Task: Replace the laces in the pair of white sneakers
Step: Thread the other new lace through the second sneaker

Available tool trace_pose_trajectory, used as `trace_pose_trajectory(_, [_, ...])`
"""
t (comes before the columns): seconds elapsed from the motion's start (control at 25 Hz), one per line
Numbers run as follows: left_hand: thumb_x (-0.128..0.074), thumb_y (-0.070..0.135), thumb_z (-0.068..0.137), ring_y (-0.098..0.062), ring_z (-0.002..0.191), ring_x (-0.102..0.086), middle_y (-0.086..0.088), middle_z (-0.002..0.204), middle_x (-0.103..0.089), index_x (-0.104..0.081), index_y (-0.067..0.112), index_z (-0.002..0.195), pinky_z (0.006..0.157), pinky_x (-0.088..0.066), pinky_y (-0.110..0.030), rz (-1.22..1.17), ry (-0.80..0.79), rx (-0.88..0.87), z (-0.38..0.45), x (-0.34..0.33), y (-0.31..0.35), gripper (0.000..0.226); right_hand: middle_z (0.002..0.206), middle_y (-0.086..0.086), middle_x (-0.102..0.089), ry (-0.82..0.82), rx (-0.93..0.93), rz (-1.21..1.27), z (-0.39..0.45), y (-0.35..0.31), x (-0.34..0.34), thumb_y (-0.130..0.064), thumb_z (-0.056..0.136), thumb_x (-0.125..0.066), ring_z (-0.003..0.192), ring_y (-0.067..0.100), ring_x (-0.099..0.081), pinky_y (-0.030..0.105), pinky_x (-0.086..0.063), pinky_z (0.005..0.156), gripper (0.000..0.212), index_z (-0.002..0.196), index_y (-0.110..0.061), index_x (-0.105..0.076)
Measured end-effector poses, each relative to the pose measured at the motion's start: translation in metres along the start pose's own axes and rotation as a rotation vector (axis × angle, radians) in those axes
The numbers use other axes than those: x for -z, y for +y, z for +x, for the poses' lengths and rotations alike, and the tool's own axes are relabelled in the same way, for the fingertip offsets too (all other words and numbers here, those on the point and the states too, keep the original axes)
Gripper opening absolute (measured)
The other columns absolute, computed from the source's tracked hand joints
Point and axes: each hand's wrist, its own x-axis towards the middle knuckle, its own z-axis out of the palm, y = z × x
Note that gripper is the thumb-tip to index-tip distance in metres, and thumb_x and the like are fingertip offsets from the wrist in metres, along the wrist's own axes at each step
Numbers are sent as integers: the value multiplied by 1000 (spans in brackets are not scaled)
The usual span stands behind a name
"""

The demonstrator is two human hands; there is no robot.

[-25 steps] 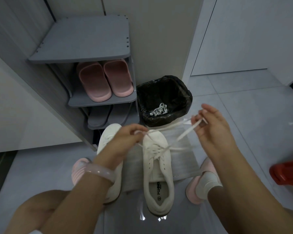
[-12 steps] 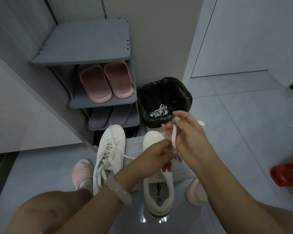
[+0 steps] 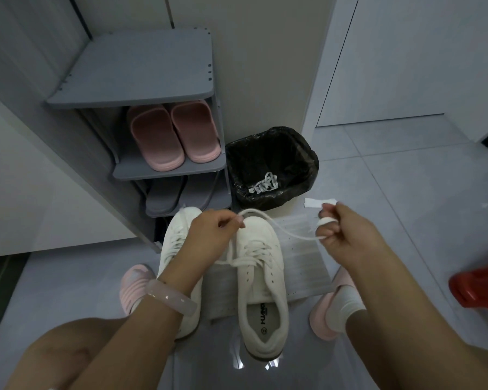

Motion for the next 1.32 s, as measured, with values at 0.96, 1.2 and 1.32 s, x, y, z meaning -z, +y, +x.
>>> trace_pose_trajectory(0.96, [-52,15,89,-17,101,-60,-2,109,-68,-68,17,113,85,-47,-28,478,-552,-117,-19,-36,-11,28,79,-2,-70,-416,332,-1239,8,33,20,-3,88,-55,63,5,-55,16,-44,63,13,89,-16,-58])
trace_pose_trajectory(1.2, [-56,13,86,-14,95,-60,-2,107,-69,-69,18,111,71,-37,-17,362,-481,-67,-20,-45,-15,28,89,-1,-68,-606,618,-1816,14,56,40,-12,88,-56,73,6,-51,5,-33,59,14,96,-13,-68])
trace_pose_trajectory(1.32, [-58,14,86,-10,91,-58,-2,107,-69,-69,18,111,71,-36,-16,333,-463,-63,-20,-46,-17,27,88,0,-70,-616,654,-1727,14,59,35,-10,87,-57,72,5,-54,4,-35,60,13,91,-14,-68])
